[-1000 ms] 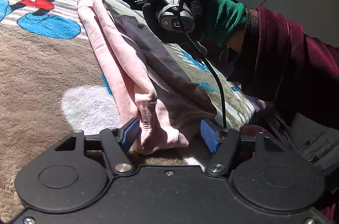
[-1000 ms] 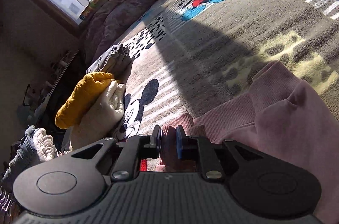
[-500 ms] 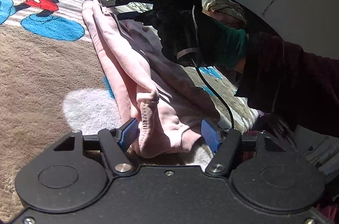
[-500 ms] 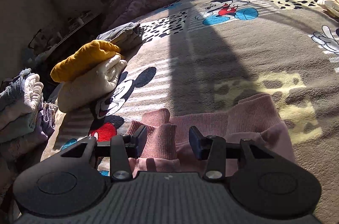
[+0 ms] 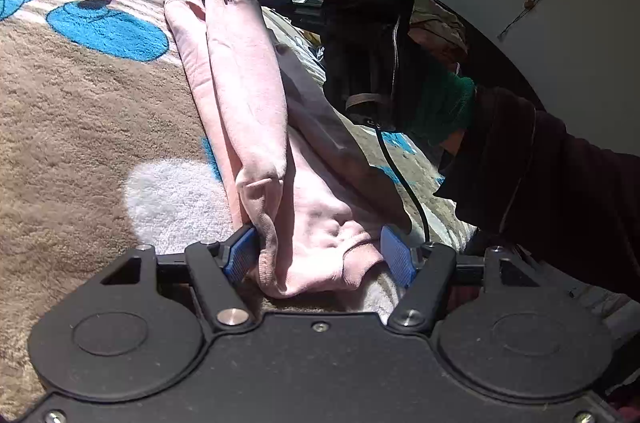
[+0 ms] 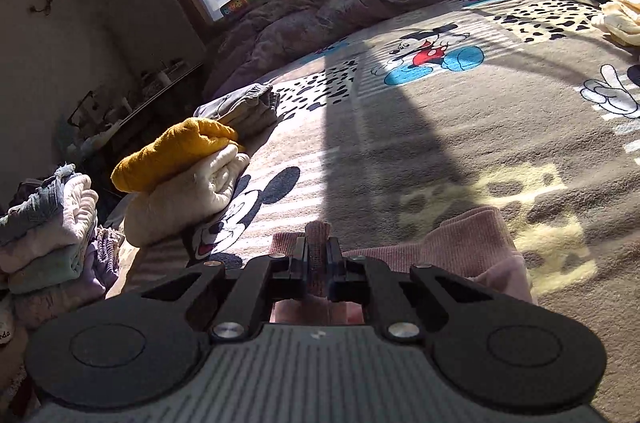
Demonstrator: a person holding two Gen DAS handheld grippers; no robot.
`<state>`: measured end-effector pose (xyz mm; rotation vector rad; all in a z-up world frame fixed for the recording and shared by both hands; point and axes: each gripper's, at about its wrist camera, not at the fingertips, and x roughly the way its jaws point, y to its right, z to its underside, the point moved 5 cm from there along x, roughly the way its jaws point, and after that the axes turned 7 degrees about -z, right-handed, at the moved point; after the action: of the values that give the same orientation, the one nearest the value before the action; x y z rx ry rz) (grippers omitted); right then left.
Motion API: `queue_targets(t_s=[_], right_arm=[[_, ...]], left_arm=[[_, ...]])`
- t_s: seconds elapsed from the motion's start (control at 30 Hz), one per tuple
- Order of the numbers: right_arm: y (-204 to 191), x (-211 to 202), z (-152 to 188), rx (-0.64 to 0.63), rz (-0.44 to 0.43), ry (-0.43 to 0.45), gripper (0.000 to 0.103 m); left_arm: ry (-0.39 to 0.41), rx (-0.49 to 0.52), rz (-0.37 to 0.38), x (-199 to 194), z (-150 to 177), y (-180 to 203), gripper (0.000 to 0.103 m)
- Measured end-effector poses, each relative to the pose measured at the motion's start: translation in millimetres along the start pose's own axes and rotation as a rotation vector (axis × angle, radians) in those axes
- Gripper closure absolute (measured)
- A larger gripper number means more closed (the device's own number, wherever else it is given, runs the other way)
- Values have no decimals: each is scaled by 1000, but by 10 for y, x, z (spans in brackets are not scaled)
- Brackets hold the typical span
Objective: Fold clothes
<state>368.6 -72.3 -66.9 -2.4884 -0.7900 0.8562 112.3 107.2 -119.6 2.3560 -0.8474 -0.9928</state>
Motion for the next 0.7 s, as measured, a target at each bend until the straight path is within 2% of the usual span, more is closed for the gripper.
queue_targets(t_s=[0.1,0.17,0.23,0.3,0.37,0.4,0.5,0.6,0.7], right_arm=[[28,160,39,-48,46,-53,93],[67,253,108,-47,57,-81,93],[71,282,160,-39,60,-95,89],[26,231,168,-56,79,-79,83],[-53,90,134,-88,79,-44,81],[-92,20,117,-104,79,-26,76],[-246,-238,87,-158,57,15,75],[-476,-495,184,-247,-3,2,75],[-704,-706,384,-330,-75,-40,75]], left_arm=[[-7,-8,4,5,-5,-9,37],[-10,34,-10,11,-2,42,37],[-9,190,-75,39,47,202,36],[-14,367,-146,85,133,387,31],[-21,467,-191,127,185,490,31],[-25,494,-206,137,194,520,31],[-34,558,-252,147,202,552,31],[-41,584,-288,125,221,576,30],[-37,597,-354,143,213,578,31]])
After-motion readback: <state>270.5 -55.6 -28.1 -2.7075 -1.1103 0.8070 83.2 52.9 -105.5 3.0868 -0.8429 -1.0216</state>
